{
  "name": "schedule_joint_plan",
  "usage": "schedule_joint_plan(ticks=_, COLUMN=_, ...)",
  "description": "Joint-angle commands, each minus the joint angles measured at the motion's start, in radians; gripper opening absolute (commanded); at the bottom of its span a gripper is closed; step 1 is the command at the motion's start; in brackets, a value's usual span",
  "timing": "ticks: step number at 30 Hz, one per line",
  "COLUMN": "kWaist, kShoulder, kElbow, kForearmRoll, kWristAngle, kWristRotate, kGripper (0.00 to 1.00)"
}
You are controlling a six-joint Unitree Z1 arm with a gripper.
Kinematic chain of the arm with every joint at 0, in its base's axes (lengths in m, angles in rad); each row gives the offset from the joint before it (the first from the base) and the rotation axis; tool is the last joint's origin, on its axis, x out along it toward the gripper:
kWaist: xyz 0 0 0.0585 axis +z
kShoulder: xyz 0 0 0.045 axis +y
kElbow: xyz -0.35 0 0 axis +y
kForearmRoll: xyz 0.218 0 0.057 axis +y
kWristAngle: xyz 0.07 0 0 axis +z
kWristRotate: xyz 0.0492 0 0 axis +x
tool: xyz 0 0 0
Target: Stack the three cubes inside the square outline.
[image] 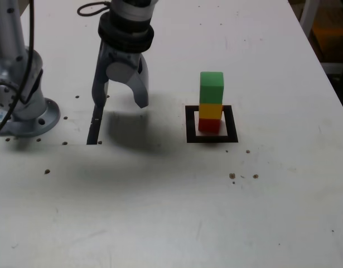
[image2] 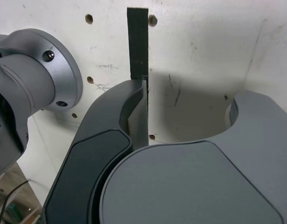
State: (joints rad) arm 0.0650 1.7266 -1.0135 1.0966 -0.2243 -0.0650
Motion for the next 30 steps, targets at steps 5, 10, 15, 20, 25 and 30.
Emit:
schedule_joint_plan(ticks=5, kWaist=-0.004, kShoulder=-0.001, kElbow=0.022, kForearmRoll=-0.018, kWristAngle=-0.019, kWristRotate=0.006, kGripper=0.68)
schedule_joint_plan(ticks=10, kWaist=-0.014, kShoulder=0.000, kElbow=0.039, kForearmRoll=-0.042, kWristAngle=-0.027, kWristRotate=0.007, kGripper=0.68)
schedule_joint_plan(ticks=15, kWaist=-0.017, kShoulder=0.003, kElbow=0.054, kForearmRoll=-0.064, kWristAngle=-0.025, kWristRotate=0.007, kGripper=0.68)
schedule_joint_plan(ticks=20, kWaist=-0.032, kShoulder=0.008, kElbow=0.058, kForearmRoll=-0.073, kWristAngle=-0.020, kWristRotate=0.000, kGripper=0.68)
schedule_joint_plan(ticks=25, kWaist=-0.063, kShoulder=0.009, kElbow=0.057, kForearmRoll=-0.078, kWristAngle=-0.019, kWristRotate=-0.023, kGripper=0.68)
schedule_joint_plan(ticks=30, kWaist=-0.074, kShoulder=0.010, kElbow=0.054, kForearmRoll=-0.076, kWristAngle=-0.018, kWristRotate=-0.029, kGripper=0.68)
